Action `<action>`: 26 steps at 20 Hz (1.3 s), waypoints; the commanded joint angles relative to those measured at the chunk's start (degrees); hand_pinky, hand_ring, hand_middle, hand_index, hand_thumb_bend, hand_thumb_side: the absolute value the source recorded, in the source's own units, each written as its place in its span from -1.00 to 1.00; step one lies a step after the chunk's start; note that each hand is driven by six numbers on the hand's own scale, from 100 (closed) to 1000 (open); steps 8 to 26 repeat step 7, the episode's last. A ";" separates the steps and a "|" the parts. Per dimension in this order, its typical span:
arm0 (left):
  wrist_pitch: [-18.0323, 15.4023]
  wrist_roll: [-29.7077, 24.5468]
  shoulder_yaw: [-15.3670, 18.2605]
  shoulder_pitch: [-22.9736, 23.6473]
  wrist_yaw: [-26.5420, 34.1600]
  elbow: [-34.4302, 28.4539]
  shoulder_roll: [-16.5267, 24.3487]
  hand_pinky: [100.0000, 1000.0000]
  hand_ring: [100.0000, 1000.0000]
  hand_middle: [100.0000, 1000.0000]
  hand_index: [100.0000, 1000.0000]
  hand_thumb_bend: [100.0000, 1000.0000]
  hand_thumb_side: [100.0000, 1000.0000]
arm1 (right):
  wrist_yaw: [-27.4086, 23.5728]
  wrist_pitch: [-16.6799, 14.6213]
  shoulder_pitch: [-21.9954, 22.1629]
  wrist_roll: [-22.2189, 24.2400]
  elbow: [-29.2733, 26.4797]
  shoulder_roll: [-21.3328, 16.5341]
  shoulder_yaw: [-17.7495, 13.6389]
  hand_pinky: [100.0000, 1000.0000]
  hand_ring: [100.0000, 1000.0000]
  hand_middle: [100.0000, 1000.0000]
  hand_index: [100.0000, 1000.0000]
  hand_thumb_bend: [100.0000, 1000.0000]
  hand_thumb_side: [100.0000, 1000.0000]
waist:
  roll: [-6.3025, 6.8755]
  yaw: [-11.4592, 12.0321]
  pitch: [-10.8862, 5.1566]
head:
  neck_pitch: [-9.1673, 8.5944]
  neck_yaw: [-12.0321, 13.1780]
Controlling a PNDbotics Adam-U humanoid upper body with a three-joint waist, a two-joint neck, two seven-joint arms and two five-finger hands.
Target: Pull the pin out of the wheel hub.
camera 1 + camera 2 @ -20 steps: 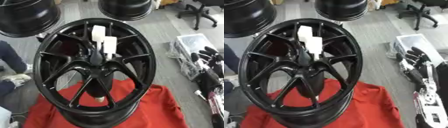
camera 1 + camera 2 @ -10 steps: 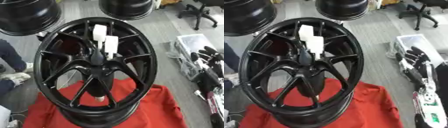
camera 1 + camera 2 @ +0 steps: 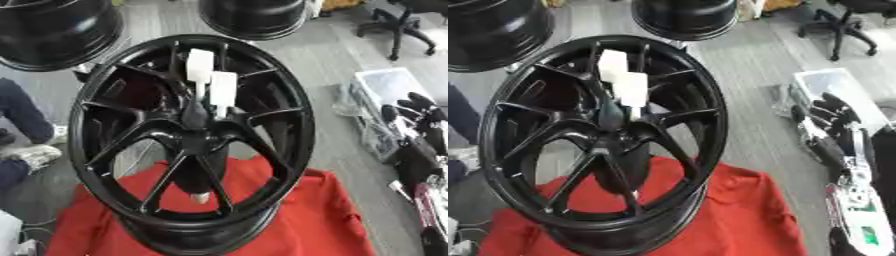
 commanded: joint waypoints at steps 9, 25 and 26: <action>0.28 -0.28 0.25 -0.17 0.07 -1.68 0.27 0.31 0.87 0.48 0.32 -0.56 0.59 | -0.12 -0.09 -0.38 -0.09 -1.09 -0.53 -0.34 0.60 0.54 0.40 0.62 0.06 -0.39 | 0.03 0.03 -0.56 | -0.11 -0.13; 0.28 -0.28 0.25 -0.17 0.07 -1.68 0.27 0.31 0.87 0.48 0.32 -0.56 0.59 | -0.12 -0.09 -0.38 -0.09 -1.09 -0.53 -0.34 0.60 0.54 0.40 0.62 0.06 -0.39 | 0.03 0.03 -0.56 | -0.11 -0.13; 0.28 -0.28 0.25 -0.17 0.07 -1.68 0.27 0.31 0.87 0.48 0.32 -0.56 0.59 | -0.12 -0.09 -0.38 -0.09 -1.09 -0.53 -0.34 0.60 0.54 0.40 0.62 0.06 -0.39 | 0.03 0.03 -0.56 | -0.11 -0.13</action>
